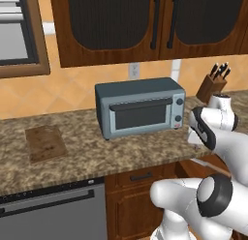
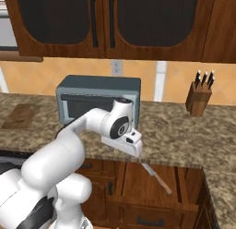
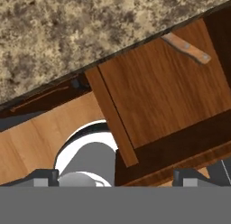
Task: Pick up the knife from the drawer and place it on the cutting board. Then place the meat from the plate to the cutting board.
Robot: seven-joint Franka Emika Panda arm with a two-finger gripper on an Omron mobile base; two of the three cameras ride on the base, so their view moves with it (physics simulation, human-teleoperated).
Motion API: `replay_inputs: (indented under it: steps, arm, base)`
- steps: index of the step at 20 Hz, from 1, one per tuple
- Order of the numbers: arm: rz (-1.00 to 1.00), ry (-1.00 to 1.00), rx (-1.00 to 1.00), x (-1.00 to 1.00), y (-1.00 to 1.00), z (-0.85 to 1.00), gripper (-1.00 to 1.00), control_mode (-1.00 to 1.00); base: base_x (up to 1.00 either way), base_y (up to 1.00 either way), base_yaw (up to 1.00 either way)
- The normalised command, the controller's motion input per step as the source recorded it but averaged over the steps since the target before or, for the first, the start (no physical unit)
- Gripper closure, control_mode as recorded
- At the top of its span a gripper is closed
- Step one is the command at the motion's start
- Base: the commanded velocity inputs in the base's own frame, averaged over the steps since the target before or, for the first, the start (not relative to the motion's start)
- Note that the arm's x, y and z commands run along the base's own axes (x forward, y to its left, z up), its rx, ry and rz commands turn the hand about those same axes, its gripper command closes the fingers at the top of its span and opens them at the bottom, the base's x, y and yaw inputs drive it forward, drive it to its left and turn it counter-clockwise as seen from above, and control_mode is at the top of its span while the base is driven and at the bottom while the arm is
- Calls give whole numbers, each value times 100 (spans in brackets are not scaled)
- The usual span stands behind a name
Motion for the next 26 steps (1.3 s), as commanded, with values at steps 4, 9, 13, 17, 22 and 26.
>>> replay_inputs:
  steps: [4, 9, 13, 17, 22, 26]
  arm:
    - [0, 0, 0, 0, 0, 0, -100, 100]
    - [0, 0, 0, 0, 0, 0, -100, 100]
    - [0, 0, 0, 0, 0, 0, -100, 100]
    - [0, 0, 0, 0, 0, 0, -100, 100]
    - [0, 0, 0, 0, -45, -38, -100, -100]
    - [0, 9, 0, 0, -94, -76, -100, -100]
  base:
    - [6, 16, -20]
    - [10, 14, -19]
    - [26, 28, -16]
    - [25, 4, -10]
    - [2, 0, -1]
    - [0, 0, 0]
